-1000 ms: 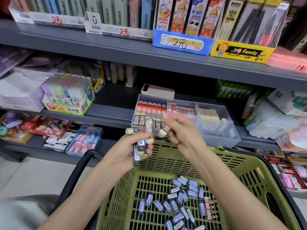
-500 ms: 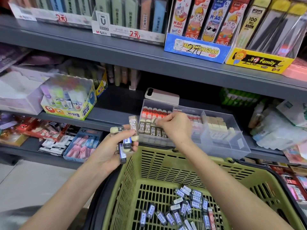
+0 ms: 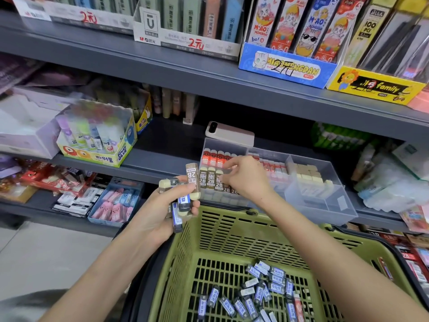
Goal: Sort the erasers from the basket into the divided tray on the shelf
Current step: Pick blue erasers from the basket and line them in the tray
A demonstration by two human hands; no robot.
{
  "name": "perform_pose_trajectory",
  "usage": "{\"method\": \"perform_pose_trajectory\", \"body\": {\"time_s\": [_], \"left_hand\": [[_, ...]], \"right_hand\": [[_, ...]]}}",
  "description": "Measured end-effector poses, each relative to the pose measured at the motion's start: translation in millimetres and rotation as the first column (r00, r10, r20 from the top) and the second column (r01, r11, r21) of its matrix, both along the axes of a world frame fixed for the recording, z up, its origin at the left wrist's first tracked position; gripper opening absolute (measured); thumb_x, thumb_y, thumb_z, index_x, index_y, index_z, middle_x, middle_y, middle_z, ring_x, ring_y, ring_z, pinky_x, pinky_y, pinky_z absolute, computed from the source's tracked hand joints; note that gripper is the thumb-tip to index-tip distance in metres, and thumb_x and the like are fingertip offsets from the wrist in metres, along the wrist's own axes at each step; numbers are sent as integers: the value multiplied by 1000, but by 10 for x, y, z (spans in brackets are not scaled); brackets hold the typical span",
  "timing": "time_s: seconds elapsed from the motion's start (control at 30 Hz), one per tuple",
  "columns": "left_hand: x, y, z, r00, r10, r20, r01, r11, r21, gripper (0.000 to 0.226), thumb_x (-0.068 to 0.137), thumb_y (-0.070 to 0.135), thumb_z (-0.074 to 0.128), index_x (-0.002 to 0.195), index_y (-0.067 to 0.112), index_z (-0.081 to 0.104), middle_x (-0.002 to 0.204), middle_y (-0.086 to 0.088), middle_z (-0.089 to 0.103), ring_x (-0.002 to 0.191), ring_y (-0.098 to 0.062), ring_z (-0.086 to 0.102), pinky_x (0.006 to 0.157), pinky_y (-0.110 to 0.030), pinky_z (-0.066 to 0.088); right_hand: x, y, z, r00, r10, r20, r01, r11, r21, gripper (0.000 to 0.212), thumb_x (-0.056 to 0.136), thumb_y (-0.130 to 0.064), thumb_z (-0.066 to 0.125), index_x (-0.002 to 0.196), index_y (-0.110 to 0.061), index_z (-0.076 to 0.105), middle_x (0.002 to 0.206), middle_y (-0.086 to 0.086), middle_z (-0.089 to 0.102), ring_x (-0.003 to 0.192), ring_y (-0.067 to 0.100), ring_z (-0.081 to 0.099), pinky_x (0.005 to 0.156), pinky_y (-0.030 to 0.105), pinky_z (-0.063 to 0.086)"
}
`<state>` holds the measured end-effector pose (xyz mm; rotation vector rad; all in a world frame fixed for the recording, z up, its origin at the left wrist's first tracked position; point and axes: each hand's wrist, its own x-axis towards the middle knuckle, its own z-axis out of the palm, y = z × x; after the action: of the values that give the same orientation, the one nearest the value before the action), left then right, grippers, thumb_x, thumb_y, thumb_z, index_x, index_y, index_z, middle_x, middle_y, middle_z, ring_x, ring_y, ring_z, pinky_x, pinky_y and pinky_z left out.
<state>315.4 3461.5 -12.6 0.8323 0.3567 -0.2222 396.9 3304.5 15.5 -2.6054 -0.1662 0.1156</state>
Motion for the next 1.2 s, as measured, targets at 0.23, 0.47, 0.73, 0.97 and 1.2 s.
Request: {"method": "perform_pose_trajectory", "body": {"time_s": [0.23, 0.47, 0.73, 0.97, 1.2], "left_hand": [[10, -5, -8, 1000, 11, 12, -12, 1000, 20, 20, 62, 7, 71, 82, 6, 69, 64, -12, 64, 49, -20, 61, 44, -25, 50], [-8, 13, 9, 992, -40, 119, 24, 991, 134, 16, 63, 6, 79, 65, 21, 75, 64, -9, 67, 49, -20, 61, 46, -25, 51], [-18, 10, 34, 970, -120, 213, 68, 969, 235, 10, 65, 9, 72, 73, 15, 73, 65, -9, 64, 53, -20, 62, 47, -25, 50], [15, 54, 24, 981, -27, 192, -11, 981, 194, 8, 61, 12, 73, 66, 18, 73, 65, -5, 67, 54, -19, 64, 47, -24, 50], [30, 69, -1, 980, -7, 198, -32, 981, 191, 12, 64, 8, 78, 67, 19, 73, 65, -4, 66, 57, -20, 65, 47, -25, 50]], "right_hand": [[-53, 37, -91, 992, -125, 7, 122, 979, 164, 12, 83, -13, 67, 95, -15, 67, 95, 2, 69, 93, 16, 62, 69, 22, 39], [-245, -20, 109, 978, 88, 189, -133, 962, 240, 17, 92, -32, 54, 91, -23, 69, 75, -6, 68, 74, 9, 62, 70, 25, 49], [-297, -63, 309, 966, 235, -105, -108, 741, 662, 8, 86, -9, 64, 93, -11, 67, 67, 5, 61, 45, 8, 49, 44, 19, 41], [6, -387, 323, 1000, -7, -24, 20, 819, 574, 19, 80, 2, 67, 99, 1, 66, 72, 7, 62, 51, 7, 55, 53, 19, 49], [-192, -365, -23, 868, 262, 422, -312, 949, 52, 18, 75, -2, 74, 93, -6, 73, 86, 2, 67, 74, 11, 58, 71, 6, 40]]}}
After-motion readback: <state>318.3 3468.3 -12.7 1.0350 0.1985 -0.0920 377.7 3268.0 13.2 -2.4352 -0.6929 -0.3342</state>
